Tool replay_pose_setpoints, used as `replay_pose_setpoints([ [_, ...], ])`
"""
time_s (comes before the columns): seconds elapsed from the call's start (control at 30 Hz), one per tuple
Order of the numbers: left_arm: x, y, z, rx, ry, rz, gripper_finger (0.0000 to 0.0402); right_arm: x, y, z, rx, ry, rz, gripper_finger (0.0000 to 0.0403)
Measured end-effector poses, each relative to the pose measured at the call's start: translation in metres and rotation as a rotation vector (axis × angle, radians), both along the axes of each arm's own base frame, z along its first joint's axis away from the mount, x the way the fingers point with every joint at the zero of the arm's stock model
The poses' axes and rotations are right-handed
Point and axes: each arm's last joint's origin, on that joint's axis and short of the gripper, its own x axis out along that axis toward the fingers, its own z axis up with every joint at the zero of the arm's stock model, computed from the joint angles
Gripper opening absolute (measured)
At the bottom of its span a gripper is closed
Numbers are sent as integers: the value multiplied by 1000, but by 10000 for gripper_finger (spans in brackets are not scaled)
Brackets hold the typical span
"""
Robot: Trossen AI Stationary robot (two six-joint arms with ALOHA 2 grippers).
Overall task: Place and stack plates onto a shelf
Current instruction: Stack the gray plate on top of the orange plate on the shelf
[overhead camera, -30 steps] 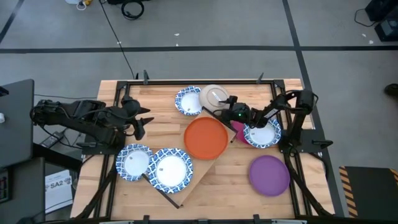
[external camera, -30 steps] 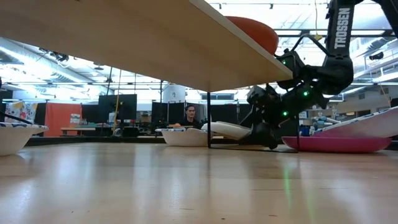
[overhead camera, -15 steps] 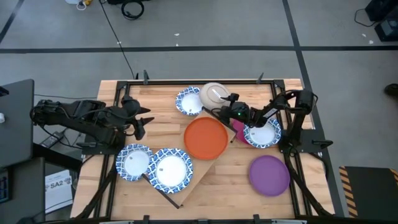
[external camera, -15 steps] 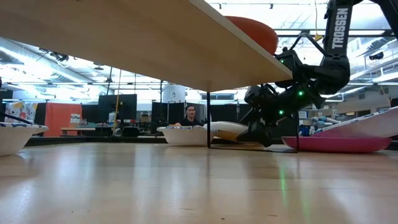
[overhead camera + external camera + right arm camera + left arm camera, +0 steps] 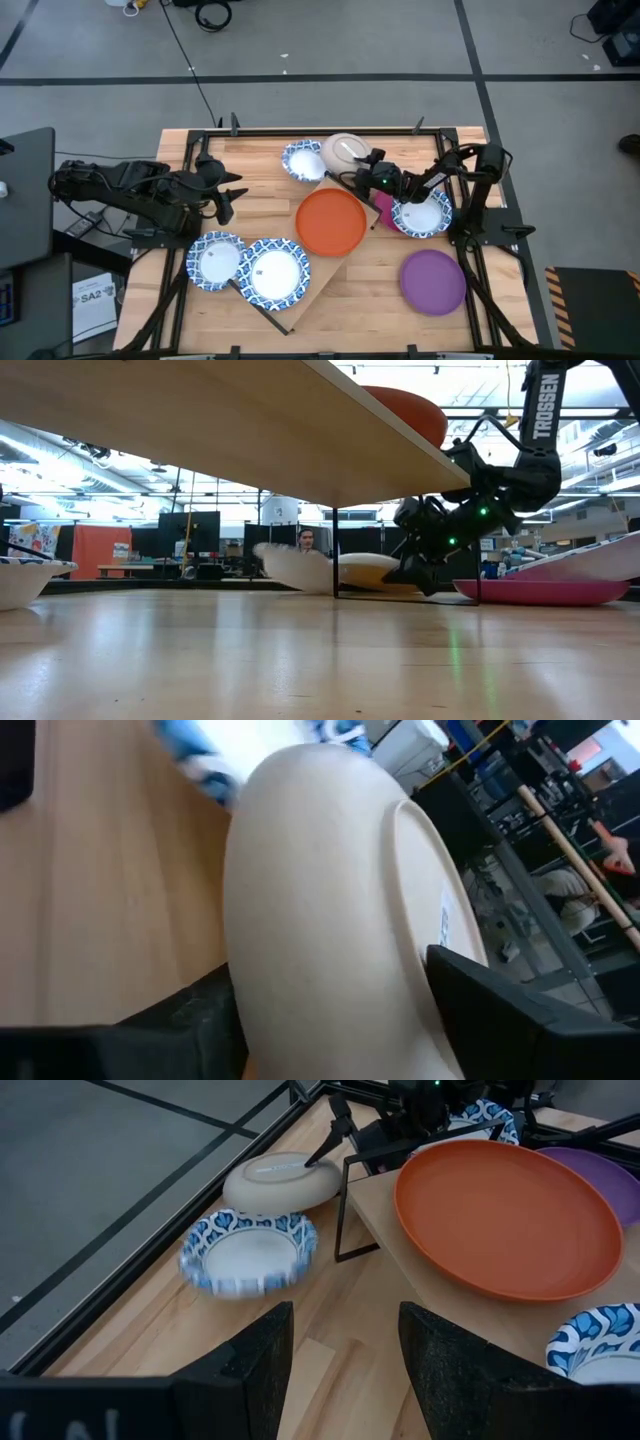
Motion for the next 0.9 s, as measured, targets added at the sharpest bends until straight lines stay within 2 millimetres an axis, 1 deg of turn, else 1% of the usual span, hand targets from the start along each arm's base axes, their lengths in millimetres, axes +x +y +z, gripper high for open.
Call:
replay_pose_setpoints([
  [0.13,0,0,0,0,0,0,189,1,0,1,-9,-4,4,256],
  [0.73,0,0,0,0,-1,0,189,1,0,3,-13,-32,-11,254],
  [0.9,0,0,0,0,-1,0,189,2,5,3,-37,-13,-36,253],
])
